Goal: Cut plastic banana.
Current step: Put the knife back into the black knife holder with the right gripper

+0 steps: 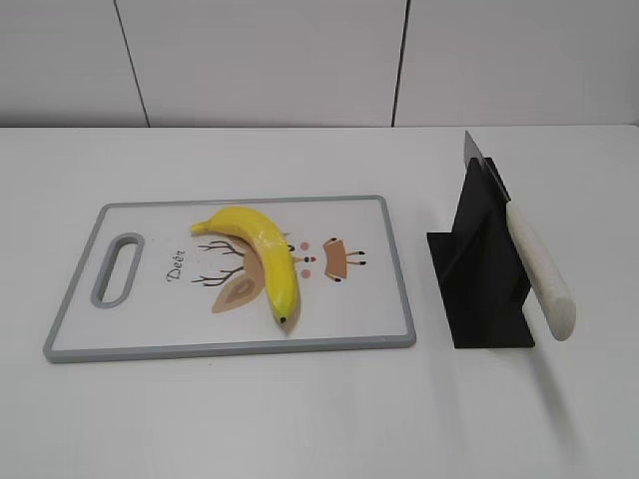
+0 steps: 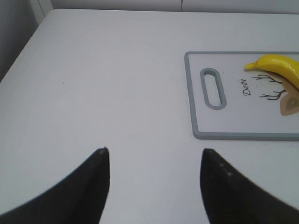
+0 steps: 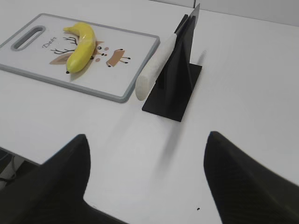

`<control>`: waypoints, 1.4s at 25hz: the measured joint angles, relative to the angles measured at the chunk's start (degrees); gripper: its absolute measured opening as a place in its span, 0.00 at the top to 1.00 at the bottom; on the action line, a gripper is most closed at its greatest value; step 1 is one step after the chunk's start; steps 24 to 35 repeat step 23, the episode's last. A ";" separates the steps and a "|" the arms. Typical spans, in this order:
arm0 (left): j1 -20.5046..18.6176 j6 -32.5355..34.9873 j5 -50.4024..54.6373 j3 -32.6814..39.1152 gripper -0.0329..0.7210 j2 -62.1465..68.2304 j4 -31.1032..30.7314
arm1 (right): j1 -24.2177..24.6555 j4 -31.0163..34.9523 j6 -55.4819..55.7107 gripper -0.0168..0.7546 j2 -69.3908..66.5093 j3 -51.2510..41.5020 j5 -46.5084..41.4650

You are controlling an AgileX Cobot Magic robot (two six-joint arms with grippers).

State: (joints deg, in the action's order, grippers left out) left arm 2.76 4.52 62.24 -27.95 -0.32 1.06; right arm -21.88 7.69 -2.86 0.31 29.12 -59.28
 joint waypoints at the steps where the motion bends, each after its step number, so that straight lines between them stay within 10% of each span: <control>1: -0.02 0.00 0.00 0.00 0.19 0.00 0.00 | 1.19 0.50 0.00 0.22 0.00 0.00 0.00; 12: -0.07 0.00 0.00 0.00 0.19 0.00 0.00 | 19.80 2.99 0.00 0.22 0.00 -0.01 0.00; 35: -0.07 0.00 -0.06 0.00 0.19 0.00 0.00 | 20.32 3.06 0.00 0.22 0.00 -0.01 0.00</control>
